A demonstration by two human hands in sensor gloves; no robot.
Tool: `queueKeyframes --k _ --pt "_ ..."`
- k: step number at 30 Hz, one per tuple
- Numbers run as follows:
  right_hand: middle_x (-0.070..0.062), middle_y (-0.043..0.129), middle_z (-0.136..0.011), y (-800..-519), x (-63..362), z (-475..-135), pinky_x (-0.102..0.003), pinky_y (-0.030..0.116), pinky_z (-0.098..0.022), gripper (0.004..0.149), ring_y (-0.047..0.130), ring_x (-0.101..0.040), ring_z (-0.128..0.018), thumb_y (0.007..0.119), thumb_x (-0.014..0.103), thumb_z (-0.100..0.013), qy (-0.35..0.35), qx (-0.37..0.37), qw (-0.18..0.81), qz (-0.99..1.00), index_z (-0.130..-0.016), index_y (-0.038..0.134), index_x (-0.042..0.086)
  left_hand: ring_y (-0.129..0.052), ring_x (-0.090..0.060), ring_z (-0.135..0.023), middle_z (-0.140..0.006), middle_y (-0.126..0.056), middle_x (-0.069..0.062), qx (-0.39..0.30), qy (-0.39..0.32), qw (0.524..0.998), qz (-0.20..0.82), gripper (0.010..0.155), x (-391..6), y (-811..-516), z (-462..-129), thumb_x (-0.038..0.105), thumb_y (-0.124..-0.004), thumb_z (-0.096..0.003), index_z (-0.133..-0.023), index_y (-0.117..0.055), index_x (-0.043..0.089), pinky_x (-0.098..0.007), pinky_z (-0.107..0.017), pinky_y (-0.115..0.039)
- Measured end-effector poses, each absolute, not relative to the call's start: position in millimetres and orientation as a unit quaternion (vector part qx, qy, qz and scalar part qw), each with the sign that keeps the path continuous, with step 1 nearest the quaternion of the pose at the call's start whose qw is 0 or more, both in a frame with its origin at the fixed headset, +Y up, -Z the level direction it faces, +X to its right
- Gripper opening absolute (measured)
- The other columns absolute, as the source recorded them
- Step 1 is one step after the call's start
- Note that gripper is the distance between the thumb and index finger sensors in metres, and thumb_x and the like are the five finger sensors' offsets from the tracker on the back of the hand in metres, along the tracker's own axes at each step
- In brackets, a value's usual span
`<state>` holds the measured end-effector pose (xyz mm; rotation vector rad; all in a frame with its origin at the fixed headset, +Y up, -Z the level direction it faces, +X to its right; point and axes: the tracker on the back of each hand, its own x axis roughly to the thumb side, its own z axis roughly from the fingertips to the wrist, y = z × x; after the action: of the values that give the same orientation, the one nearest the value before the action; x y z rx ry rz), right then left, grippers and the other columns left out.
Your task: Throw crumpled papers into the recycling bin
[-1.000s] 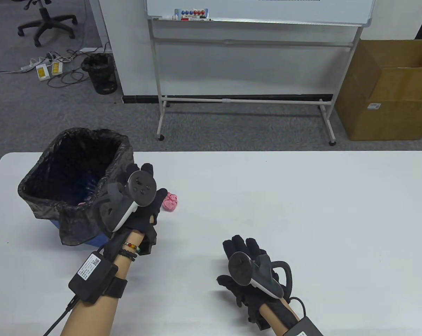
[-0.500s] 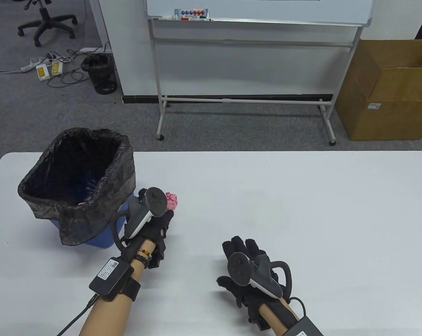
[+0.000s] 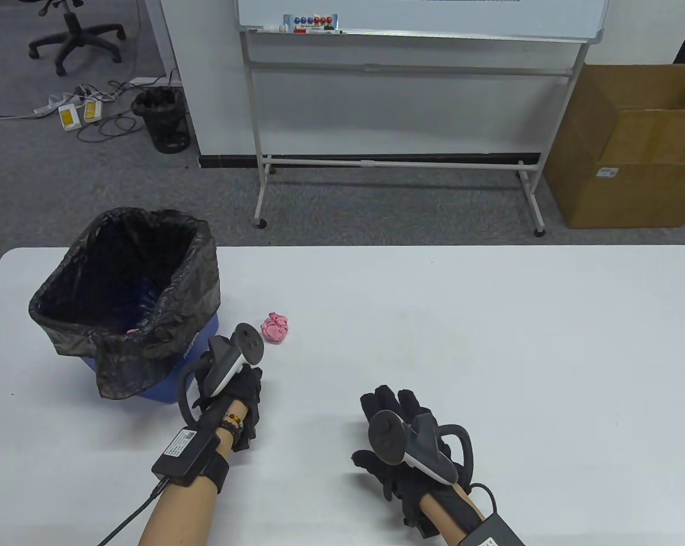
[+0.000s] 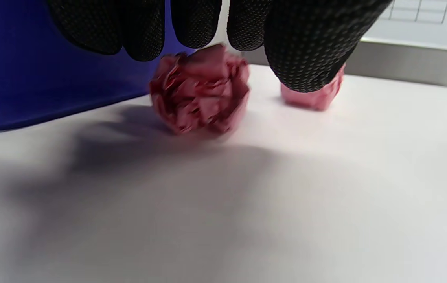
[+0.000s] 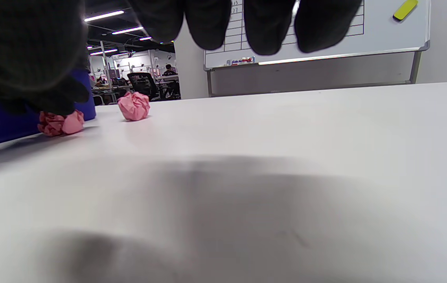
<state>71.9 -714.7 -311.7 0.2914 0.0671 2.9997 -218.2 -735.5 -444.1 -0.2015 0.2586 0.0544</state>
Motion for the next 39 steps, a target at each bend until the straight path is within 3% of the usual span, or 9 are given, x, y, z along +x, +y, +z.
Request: queueKeyframes --k 9,19,29,39 --pt "0.002 0.045 -0.119 -715 72 -312 -0.056 0.055 -0.076 0.092 0.051 -0.037 -0.112 0.079 0.065 -0.030 0.024 0.095 0.062 0.993 -0.108 0.043 0.033 -0.090 -0.034 -0.093 -0.110 -0.073 -0.014 -0.085 0.147 0.985 -0.005 0.059 -223 -742 -447 0.030 -0.084 -0.0486 -0.105 -0.066 0.024 -0.050 -0.067 -0.080" --pt "0.002 0.045 -0.119 -715 72 -312 -0.056 0.055 -0.076 0.092 0.051 -0.038 -0.112 0.079 0.065 -0.030 0.025 0.094 0.061 0.993 -0.108 0.043 0.033 -0.097 -0.032 -0.087 -0.105 -0.080 -0.013 -0.067 0.130 0.989 -0.002 0.054 -212 -729 -442 0.030 -0.084 -0.0479 -0.101 -0.073 0.024 -0.048 -0.062 -0.086" --pt "0.002 0.045 -0.119 -715 72 -312 -0.056 0.055 -0.076 0.092 0.051 -0.038 -0.112 0.079 0.065 -0.030 0.028 0.093 0.058 0.994 -0.108 0.043 0.033 -0.102 -0.031 -0.083 -0.103 -0.084 -0.014 -0.063 0.097 0.991 0.069 0.054 -194 -695 -431 0.032 -0.086 -0.0476 -0.100 -0.075 0.023 -0.046 -0.059 -0.090" --pt "0.002 0.045 -0.119 -715 70 -312 -0.056 0.055 -0.076 0.092 0.051 -0.038 -0.112 0.079 0.065 -0.030 0.026 0.098 0.057 0.993 -0.108 0.042 0.033 -0.103 -0.030 -0.082 -0.102 -0.085 -0.015 -0.051 0.051 0.985 0.155 0.054 -196 -642 -421 0.033 -0.086 -0.0476 -0.100 -0.076 0.023 -0.045 -0.057 -0.091"
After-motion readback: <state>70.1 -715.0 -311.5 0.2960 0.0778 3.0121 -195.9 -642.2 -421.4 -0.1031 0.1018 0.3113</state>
